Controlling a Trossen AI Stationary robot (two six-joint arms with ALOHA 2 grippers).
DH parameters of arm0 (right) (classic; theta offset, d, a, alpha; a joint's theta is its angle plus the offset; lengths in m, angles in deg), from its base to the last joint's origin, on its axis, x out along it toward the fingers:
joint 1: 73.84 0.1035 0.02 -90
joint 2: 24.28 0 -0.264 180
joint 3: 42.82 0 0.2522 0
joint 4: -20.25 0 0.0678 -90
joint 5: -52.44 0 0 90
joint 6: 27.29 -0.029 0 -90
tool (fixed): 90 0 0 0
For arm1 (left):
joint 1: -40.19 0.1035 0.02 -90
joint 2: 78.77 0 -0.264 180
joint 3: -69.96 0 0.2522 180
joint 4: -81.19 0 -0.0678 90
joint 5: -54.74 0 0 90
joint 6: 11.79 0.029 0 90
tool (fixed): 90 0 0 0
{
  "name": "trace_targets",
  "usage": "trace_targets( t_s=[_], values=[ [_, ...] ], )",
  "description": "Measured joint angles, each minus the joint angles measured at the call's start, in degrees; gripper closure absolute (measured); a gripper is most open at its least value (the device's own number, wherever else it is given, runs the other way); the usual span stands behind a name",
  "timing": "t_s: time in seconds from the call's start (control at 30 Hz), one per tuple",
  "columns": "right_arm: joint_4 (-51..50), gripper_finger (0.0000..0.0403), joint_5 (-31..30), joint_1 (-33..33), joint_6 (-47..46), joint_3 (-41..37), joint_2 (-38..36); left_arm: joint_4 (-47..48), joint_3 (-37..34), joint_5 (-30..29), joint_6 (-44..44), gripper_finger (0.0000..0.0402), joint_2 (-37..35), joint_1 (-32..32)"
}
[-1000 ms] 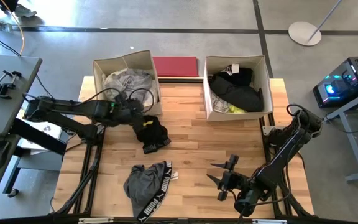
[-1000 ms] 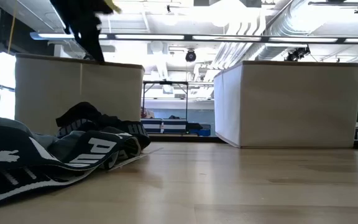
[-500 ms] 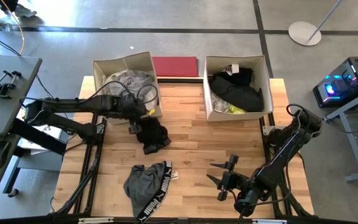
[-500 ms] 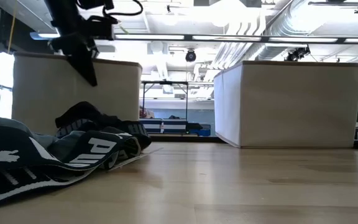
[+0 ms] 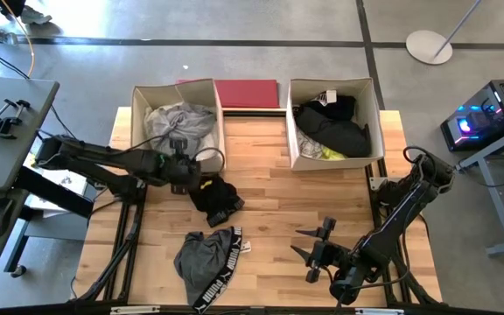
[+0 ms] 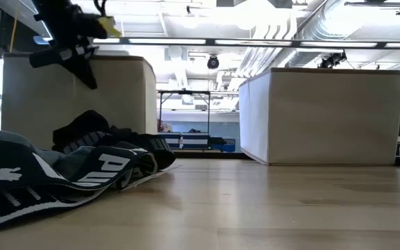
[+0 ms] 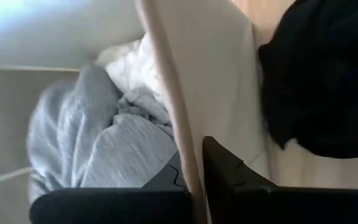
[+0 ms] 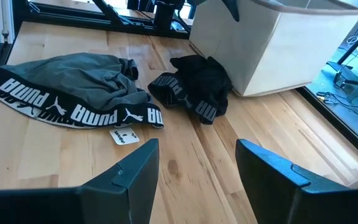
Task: Sort clothes
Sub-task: Adjust the left laundry organizer
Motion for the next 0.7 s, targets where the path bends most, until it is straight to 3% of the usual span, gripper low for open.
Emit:
trace_targets(
  t_s=[0.27,0.47,0.7],
  values=[
    [-0.48,0.0201,-0.44,-0.73,1.35,0.0,0.0,4.09,1.05,-7.58,-1.01,0.0401,-0.04,-7.85],
    [-0.48,0.0201,0.07,-2.65,3.02,0.0,0.0,0.85,-2.7,-8.37,4.54,0.0401,-0.13,-2.94],
    [-0.47,0.0202,0.61,-3.37,4.88,0.02,0.0,-10.28,-11.08,-7.37,7.15,0.04,-0.55,1.98]
  ],
)
